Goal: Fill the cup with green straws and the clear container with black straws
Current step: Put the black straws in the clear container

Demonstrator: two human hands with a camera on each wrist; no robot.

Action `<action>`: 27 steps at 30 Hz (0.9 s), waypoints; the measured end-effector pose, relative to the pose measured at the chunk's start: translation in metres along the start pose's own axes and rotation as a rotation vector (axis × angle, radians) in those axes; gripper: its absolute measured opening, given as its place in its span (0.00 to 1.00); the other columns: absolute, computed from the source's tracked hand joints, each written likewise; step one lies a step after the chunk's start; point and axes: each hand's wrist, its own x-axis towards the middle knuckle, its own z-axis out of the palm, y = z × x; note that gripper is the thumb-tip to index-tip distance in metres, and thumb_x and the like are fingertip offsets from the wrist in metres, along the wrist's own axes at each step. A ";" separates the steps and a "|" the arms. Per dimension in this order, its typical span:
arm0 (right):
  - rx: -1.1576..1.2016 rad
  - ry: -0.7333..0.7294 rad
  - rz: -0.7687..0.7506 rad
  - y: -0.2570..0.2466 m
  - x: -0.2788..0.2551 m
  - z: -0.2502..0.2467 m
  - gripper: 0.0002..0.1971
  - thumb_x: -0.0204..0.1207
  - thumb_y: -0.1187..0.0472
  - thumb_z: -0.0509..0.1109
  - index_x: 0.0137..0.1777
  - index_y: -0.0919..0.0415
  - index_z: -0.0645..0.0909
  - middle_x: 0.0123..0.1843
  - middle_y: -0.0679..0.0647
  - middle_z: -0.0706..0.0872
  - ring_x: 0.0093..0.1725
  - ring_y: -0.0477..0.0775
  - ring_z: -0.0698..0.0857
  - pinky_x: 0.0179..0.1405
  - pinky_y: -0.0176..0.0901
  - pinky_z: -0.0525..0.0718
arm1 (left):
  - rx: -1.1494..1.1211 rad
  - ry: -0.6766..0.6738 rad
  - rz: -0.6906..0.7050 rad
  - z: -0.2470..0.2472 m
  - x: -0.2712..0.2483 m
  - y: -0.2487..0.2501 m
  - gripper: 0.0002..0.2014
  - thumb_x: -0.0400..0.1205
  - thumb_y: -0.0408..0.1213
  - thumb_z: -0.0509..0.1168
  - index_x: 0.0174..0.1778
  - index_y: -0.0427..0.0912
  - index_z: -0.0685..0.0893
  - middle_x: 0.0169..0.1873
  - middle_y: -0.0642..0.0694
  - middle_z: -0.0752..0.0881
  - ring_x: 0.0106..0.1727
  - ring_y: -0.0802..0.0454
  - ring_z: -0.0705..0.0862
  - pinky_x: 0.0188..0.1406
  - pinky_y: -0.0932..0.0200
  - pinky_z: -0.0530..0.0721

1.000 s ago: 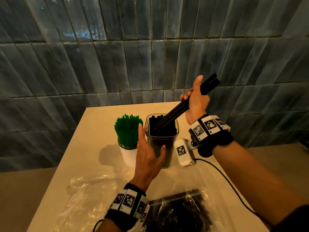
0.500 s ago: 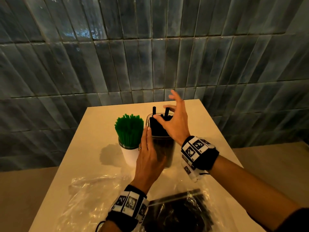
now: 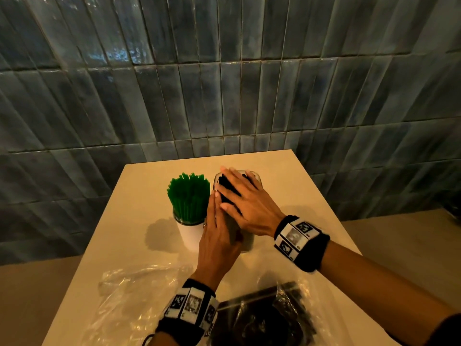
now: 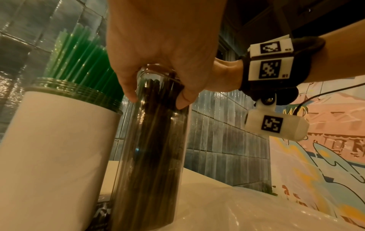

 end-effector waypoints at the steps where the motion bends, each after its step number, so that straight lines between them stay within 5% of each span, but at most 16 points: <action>1: 0.014 0.032 0.050 -0.001 0.000 -0.001 0.30 0.82 0.41 0.38 0.82 0.48 0.53 0.85 0.53 0.42 0.83 0.50 0.38 0.80 0.50 0.33 | -0.015 0.007 -0.010 0.000 0.000 0.000 0.45 0.76 0.36 0.69 0.81 0.32 0.46 0.82 0.39 0.48 0.83 0.52 0.43 0.77 0.72 0.43; 6: 0.073 -0.108 0.162 -0.008 0.002 -0.011 0.24 0.86 0.50 0.46 0.82 0.53 0.58 0.84 0.52 0.58 0.82 0.51 0.58 0.81 0.44 0.46 | 0.000 0.001 -0.015 0.005 -0.003 -0.004 0.46 0.75 0.33 0.69 0.82 0.34 0.44 0.83 0.40 0.47 0.83 0.56 0.40 0.77 0.72 0.45; 9: -0.035 -0.064 0.156 0.000 0.006 -0.019 0.22 0.86 0.50 0.48 0.78 0.50 0.65 0.82 0.50 0.64 0.82 0.50 0.59 0.80 0.50 0.43 | -0.017 0.003 -0.052 0.004 -0.003 -0.004 0.47 0.75 0.31 0.68 0.82 0.39 0.41 0.83 0.44 0.45 0.80 0.63 0.38 0.74 0.63 0.55; 14: -0.014 -0.240 0.172 0.004 -0.003 -0.017 0.31 0.83 0.38 0.41 0.83 0.49 0.48 0.85 0.50 0.47 0.84 0.50 0.44 0.78 0.54 0.32 | 0.003 -0.028 -0.027 0.000 -0.002 -0.005 0.45 0.75 0.31 0.67 0.82 0.35 0.44 0.82 0.43 0.45 0.81 0.62 0.36 0.76 0.58 0.56; 18: 0.139 -0.031 0.197 0.015 -0.034 -0.016 0.32 0.81 0.38 0.43 0.82 0.46 0.40 0.84 0.47 0.36 0.81 0.42 0.36 0.78 0.51 0.32 | 0.004 -0.019 -0.021 -0.008 -0.005 0.002 0.50 0.74 0.35 0.71 0.81 0.35 0.39 0.81 0.43 0.40 0.78 0.66 0.32 0.74 0.70 0.50; 20: 0.362 0.225 0.309 0.025 -0.061 -0.015 0.28 0.82 0.45 0.48 0.81 0.45 0.46 0.83 0.43 0.44 0.81 0.39 0.43 0.81 0.45 0.41 | -0.003 0.007 -0.006 -0.017 -0.013 0.008 0.51 0.76 0.40 0.71 0.81 0.34 0.38 0.81 0.41 0.37 0.79 0.64 0.32 0.72 0.79 0.41; 23: 0.611 0.518 0.590 0.044 -0.116 0.008 0.21 0.84 0.59 0.58 0.76 0.56 0.67 0.77 0.53 0.70 0.76 0.49 0.68 0.76 0.41 0.63 | -0.039 0.012 0.069 -0.027 -0.047 0.009 0.45 0.78 0.49 0.66 0.82 0.35 0.46 0.82 0.40 0.47 0.83 0.55 0.45 0.79 0.68 0.50; 25: 0.693 0.431 0.803 0.054 -0.153 0.030 0.13 0.82 0.68 0.61 0.64 0.62 0.78 0.61 0.57 0.83 0.63 0.55 0.81 0.65 0.36 0.75 | -0.015 -0.185 0.072 -0.029 -0.080 0.005 0.45 0.77 0.60 0.60 0.82 0.42 0.47 0.81 0.46 0.50 0.82 0.54 0.50 0.79 0.55 0.57; 27: 0.720 0.160 0.907 0.056 -0.185 0.052 0.11 0.78 0.74 0.62 0.52 0.63 0.82 0.47 0.56 0.86 0.50 0.56 0.84 0.56 0.35 0.81 | 0.069 -0.538 -0.020 -0.025 -0.111 -0.001 0.50 0.72 0.74 0.52 0.80 0.54 0.35 0.79 0.53 0.40 0.80 0.56 0.40 0.81 0.50 0.51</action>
